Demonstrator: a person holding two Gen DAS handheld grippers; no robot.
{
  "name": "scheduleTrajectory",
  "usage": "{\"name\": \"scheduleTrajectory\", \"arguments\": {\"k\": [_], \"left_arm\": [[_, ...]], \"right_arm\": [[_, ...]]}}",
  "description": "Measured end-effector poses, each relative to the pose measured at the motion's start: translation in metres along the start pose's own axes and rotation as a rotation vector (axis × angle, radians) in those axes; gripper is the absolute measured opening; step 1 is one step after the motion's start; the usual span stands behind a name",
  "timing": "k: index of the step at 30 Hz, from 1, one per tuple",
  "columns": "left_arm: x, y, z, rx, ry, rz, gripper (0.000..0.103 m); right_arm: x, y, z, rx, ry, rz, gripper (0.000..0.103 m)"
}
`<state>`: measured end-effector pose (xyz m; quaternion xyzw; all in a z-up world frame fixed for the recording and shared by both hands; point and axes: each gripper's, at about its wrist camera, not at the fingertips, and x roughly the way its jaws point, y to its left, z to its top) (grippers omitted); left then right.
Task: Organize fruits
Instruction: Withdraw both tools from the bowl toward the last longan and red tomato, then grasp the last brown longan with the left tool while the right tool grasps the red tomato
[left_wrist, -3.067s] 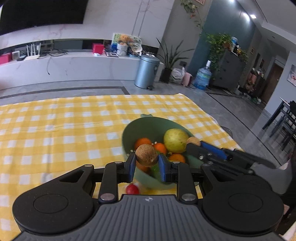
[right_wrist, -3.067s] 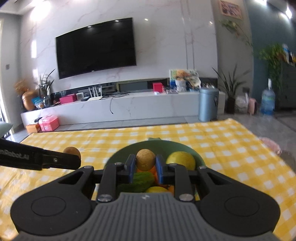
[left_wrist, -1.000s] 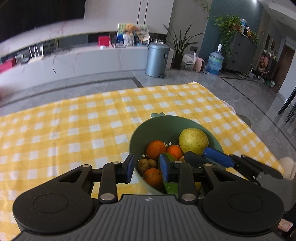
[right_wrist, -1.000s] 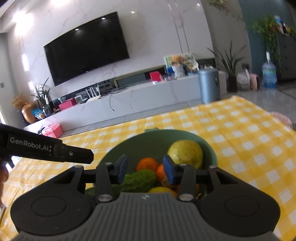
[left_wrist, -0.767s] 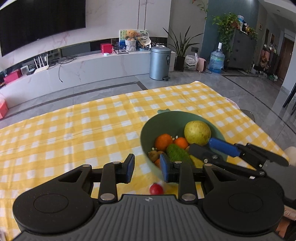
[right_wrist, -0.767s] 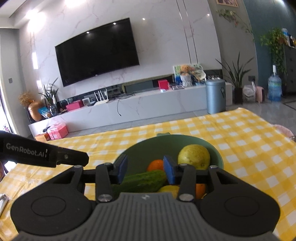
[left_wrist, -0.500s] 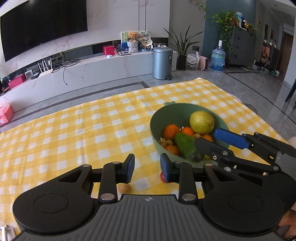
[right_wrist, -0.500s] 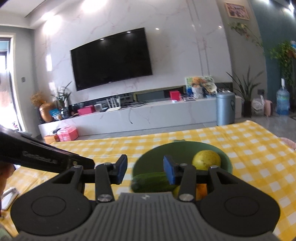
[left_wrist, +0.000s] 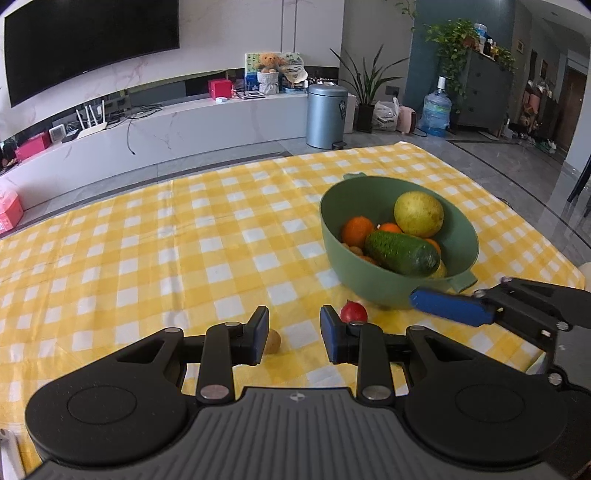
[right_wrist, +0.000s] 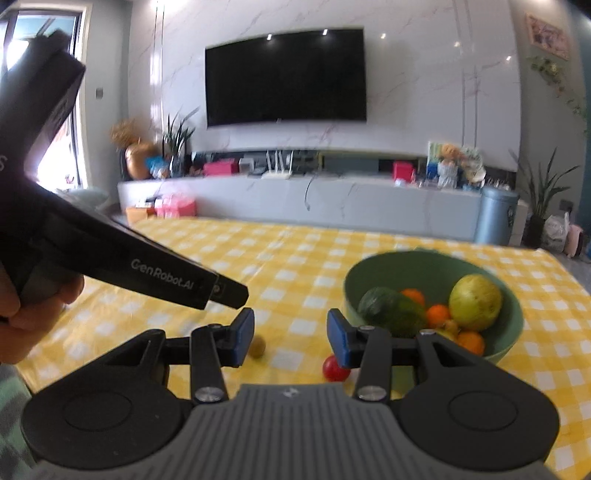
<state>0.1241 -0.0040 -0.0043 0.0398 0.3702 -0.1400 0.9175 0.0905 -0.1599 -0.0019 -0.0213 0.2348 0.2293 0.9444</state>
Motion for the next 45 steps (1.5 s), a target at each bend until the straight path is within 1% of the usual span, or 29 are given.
{"name": "scheduleTrajectory", "arguments": {"k": [2,6,12,15,19,26,30,34,41,45], "left_arm": [[0.005,0.002,-0.004,0.001,0.006,-0.007,0.035],[0.015,0.008,-0.011,0.004,0.008,-0.015,0.035],[0.031,0.022,-0.023,-0.043,0.012,-0.050,0.035],[0.043,0.029,-0.027,-0.075,0.028,-0.065,0.035],[0.057,0.034,-0.032,-0.104,0.062,-0.074,0.035],[0.071,0.034,-0.035,-0.106,0.067,-0.041,0.035],[0.074,0.036,-0.037,-0.118,0.076,-0.017,0.035],[0.075,0.039,-0.038,-0.146,0.077,-0.020,0.035],[0.075,0.040,-0.039,-0.154,0.072,-0.015,0.035],[0.074,0.039,-0.039,-0.148,0.069,-0.013,0.032]], "right_arm": [[0.010,-0.002,-0.002,0.010,0.056,0.018,0.041],[0.027,-0.005,-0.003,0.029,0.125,-0.010,0.041],[0.048,-0.017,-0.007,0.136,0.188,-0.059,0.041],[0.057,-0.021,-0.011,0.182,0.212,-0.084,0.040],[0.068,-0.020,-0.015,0.193,0.223,-0.101,0.040],[0.082,-0.020,-0.018,0.211,0.237,-0.149,0.038],[0.088,-0.025,-0.019,0.246,0.245,-0.174,0.038],[0.092,-0.027,-0.021,0.268,0.237,-0.190,0.038],[0.101,-0.031,-0.023,0.282,0.247,-0.217,0.038],[0.107,-0.032,-0.026,0.286,0.260,-0.225,0.034]]}}
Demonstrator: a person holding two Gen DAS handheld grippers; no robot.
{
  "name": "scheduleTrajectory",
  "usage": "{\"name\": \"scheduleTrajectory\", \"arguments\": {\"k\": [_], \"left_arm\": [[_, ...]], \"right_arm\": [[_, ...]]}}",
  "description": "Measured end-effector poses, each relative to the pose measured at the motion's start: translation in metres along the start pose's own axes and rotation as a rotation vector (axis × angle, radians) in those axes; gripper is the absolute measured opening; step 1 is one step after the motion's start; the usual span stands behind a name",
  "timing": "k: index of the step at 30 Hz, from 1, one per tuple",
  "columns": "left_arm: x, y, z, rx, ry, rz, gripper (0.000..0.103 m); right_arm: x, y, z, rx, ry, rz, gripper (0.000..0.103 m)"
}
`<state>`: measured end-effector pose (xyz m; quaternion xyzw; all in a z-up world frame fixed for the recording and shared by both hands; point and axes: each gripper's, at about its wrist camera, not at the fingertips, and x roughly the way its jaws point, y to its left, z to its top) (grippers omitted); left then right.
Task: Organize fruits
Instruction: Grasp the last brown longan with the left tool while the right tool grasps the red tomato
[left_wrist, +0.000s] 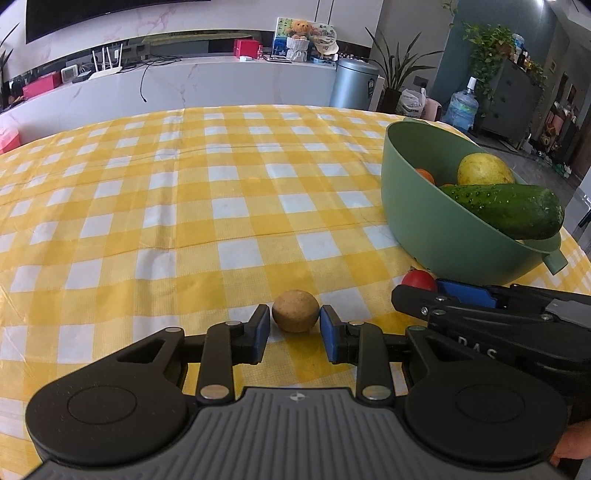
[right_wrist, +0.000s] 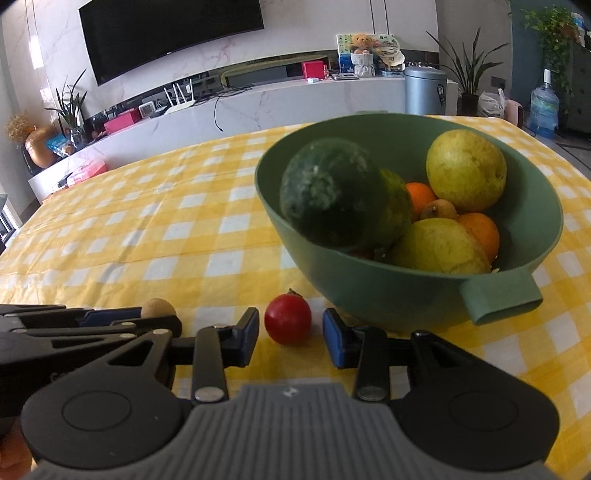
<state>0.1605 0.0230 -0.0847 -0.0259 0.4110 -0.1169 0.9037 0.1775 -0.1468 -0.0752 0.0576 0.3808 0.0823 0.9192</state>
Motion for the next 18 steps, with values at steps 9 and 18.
{"name": "scheduleTrajectory", "arguments": {"k": [9,18], "left_arm": [[-0.001,-0.002,-0.001,0.009,-0.001,0.000,0.031],[-0.016,0.003,0.000,-0.052,-0.030,-0.028,0.031]], "right_arm": [[0.001,0.004,-0.001,-0.031,-0.009,-0.008,0.024],[-0.007,0.007,-0.002,-0.043,-0.009,0.044,0.023]]}}
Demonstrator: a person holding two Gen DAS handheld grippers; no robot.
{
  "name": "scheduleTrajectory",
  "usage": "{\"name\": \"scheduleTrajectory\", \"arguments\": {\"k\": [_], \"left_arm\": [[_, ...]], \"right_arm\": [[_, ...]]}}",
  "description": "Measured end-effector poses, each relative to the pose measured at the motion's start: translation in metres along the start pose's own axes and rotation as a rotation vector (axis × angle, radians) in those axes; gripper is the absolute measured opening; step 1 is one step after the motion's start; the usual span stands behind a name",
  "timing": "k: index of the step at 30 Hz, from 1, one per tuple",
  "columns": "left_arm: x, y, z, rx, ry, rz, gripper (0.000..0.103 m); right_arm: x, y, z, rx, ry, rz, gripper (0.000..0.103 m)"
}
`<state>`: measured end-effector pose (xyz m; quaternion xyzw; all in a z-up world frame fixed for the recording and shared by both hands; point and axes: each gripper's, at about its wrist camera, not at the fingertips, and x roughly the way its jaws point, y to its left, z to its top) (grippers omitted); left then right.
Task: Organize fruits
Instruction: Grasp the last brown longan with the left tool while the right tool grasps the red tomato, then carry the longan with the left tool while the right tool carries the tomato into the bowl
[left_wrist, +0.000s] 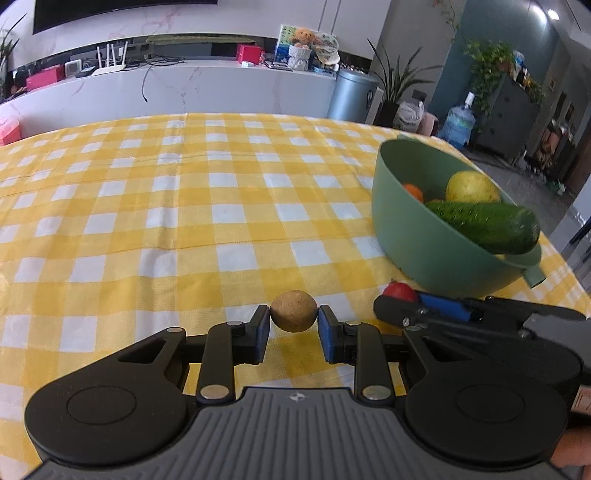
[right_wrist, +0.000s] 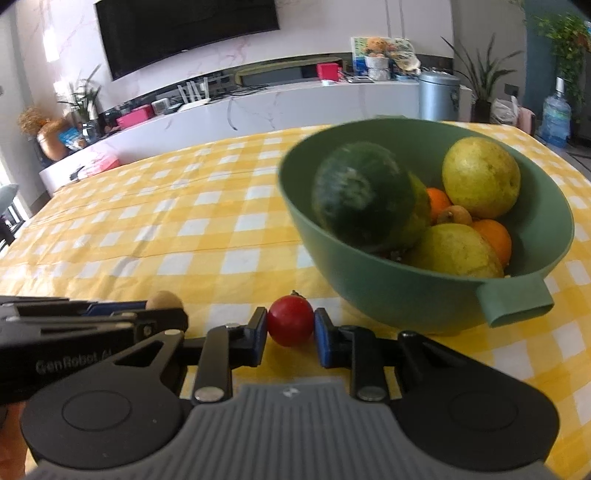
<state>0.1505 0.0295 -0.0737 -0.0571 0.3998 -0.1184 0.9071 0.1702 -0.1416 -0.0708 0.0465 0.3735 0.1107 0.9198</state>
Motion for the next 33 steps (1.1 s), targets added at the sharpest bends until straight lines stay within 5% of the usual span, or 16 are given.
{"name": "scheduleTrajectory", "arguments": {"k": [11,18,24,33], "left_arm": [[-0.045,0.004,-0.001,-0.117,-0.061,-0.026,0.031],[-0.076,-0.016,0.006,-0.099,-0.157,-0.028,0.031],[-0.097,-0.040,0.023,-0.044,-0.228,-0.051,0.031],[-0.090,-0.078,0.057,0.021,-0.250,-0.084,0.031]], "right_arm": [[-0.046,0.014,-0.009,-0.090,-0.083,0.125,0.023],[-0.098,0.018,-0.016,-0.153,-0.235,0.158,0.023],[-0.135,0.008,-0.008,-0.202,-0.391,0.130,0.023],[-0.146,-0.028,0.031,-0.257,-0.466,0.051,0.023]]}}
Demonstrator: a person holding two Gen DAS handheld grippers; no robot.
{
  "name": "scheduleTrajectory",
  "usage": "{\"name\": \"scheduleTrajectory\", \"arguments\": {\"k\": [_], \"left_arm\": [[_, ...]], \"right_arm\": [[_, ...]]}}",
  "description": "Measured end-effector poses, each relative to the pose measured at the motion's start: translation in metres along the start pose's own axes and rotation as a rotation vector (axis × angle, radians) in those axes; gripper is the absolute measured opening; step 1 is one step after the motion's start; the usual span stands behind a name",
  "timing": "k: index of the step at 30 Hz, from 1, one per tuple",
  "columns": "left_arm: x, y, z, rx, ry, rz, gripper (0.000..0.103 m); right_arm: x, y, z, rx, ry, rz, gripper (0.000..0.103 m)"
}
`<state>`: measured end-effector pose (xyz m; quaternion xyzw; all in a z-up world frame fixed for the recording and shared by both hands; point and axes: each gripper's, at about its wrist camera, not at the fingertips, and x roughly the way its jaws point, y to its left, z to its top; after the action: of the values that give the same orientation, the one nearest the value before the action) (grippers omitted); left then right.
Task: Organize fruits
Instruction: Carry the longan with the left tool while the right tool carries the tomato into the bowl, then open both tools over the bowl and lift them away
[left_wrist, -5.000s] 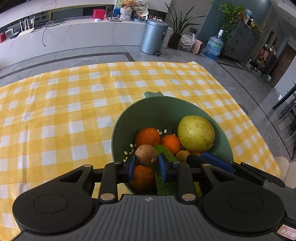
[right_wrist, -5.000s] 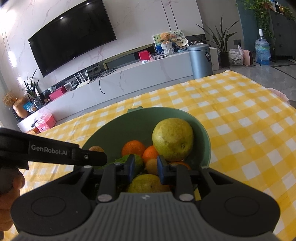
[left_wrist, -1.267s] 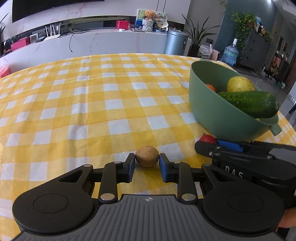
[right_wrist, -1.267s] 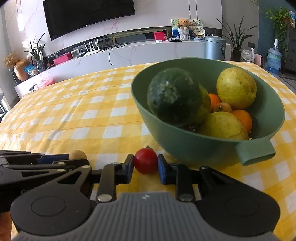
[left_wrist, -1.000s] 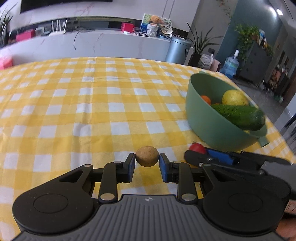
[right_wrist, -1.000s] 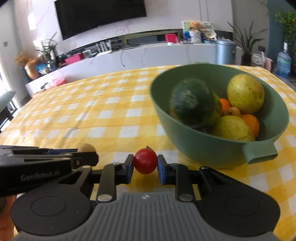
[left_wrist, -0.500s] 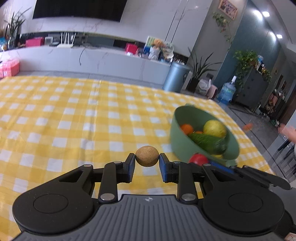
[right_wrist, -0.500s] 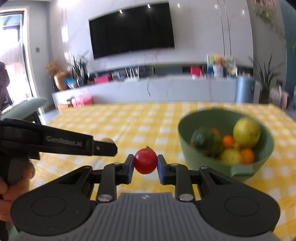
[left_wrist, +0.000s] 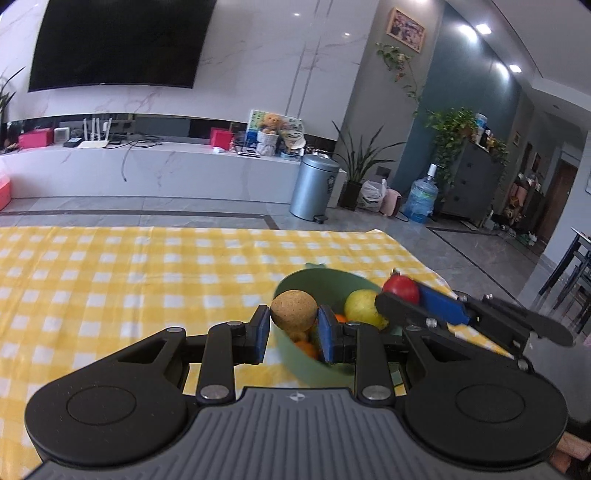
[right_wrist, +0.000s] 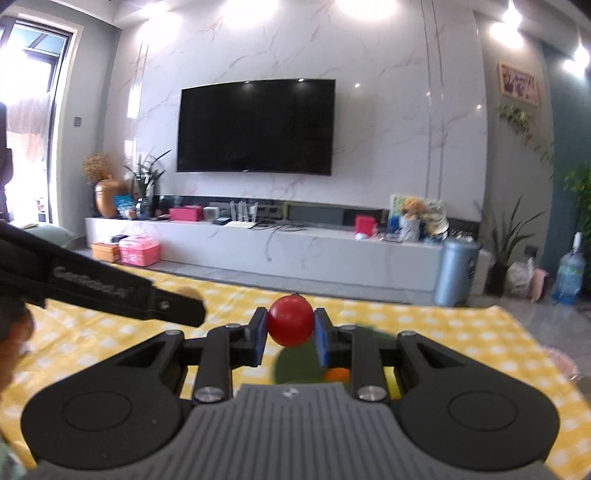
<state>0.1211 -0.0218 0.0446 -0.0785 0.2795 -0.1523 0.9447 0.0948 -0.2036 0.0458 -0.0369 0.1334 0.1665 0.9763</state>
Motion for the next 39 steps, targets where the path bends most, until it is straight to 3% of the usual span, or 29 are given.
{"name": "scheduleTrajectory", "arguments": {"k": [8,12,18,24,31,39], "left_arm": [[0.040,-0.018,0.012,0.053,0.063,-0.044,0.031],[0.064,-0.013,0.015,0.002,0.121,-0.076,0.031],[0.103,-0.014,0.015,0.008,0.221,-0.093,0.031],[0.134,-0.011,0.011,0.005,0.295,-0.034,0.031],[0.158,-0.015,0.007,0.035,0.374,0.038,0.031],[0.161,-0.015,0.008,0.028,0.381,0.057,0.031]], "right_arm": [[0.025,-0.052,-0.001,0.053,0.028,-0.051,0.023],[0.038,-0.064,-0.013,0.092,0.089,-0.058,0.023],[0.067,-0.077,-0.026,0.180,0.203,-0.068,0.023],[0.086,-0.095,-0.042,0.304,0.304,-0.058,0.023],[0.101,-0.093,-0.045,0.331,0.352,-0.046,0.023],[0.106,-0.091,-0.047,0.342,0.370,-0.046,0.026]]}}
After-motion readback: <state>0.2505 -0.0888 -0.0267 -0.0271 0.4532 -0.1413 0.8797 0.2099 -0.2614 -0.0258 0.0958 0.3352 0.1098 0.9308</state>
